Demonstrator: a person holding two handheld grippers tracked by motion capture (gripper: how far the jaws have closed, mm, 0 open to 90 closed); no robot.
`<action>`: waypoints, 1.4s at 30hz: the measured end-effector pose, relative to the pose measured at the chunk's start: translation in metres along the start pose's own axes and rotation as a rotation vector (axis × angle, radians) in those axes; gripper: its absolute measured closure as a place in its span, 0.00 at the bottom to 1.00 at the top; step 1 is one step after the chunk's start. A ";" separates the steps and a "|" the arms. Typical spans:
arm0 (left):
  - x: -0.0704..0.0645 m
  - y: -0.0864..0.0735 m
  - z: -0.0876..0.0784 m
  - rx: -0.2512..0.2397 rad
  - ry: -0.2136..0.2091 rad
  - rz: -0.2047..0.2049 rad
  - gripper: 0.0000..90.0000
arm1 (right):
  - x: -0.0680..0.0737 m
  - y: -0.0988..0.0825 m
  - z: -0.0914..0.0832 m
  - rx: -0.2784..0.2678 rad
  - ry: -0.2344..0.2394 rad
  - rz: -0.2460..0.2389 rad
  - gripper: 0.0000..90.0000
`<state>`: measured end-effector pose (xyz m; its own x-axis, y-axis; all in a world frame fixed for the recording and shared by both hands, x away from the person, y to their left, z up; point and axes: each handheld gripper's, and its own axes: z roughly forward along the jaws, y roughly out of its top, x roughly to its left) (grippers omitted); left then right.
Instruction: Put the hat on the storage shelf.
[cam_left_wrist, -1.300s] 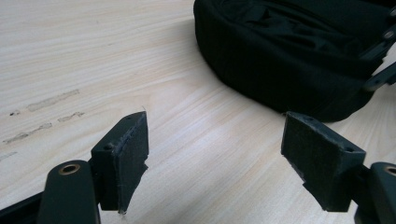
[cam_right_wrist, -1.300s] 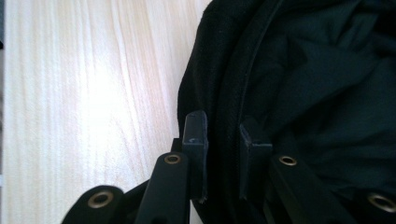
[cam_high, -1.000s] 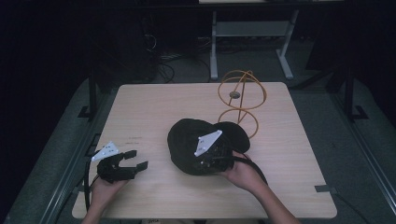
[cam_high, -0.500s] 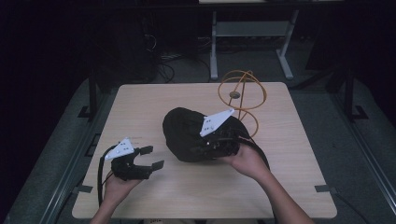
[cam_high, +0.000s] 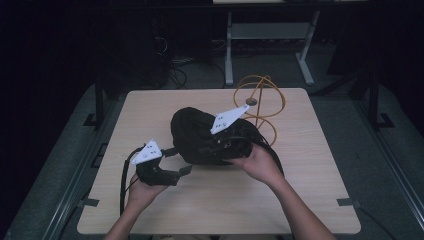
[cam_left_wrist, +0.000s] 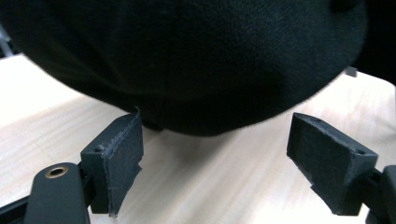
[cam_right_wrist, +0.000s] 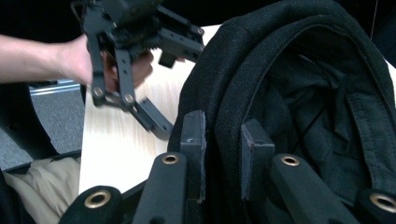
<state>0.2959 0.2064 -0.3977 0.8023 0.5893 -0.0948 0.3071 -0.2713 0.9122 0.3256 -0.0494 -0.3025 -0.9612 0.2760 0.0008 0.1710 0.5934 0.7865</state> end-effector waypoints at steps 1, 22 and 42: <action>0.000 0.001 0.001 0.001 0.010 0.011 0.20 | 0.000 0.002 0.001 -0.002 0.001 -0.001 0.83; 0.000 0.022 -0.009 -0.113 0.035 0.114 0.95 | 0.001 0.014 0.004 -0.066 0.073 0.029 0.83; -0.002 0.076 -0.045 -0.096 0.074 0.208 0.96 | -0.021 0.001 -0.024 -0.265 0.122 0.169 0.52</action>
<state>0.2944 0.2185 -0.3103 0.8022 0.5837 0.1256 0.0861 -0.3213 0.9430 0.3409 -0.0722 -0.2869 -0.9455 0.2519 0.2062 0.2834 0.3258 0.9020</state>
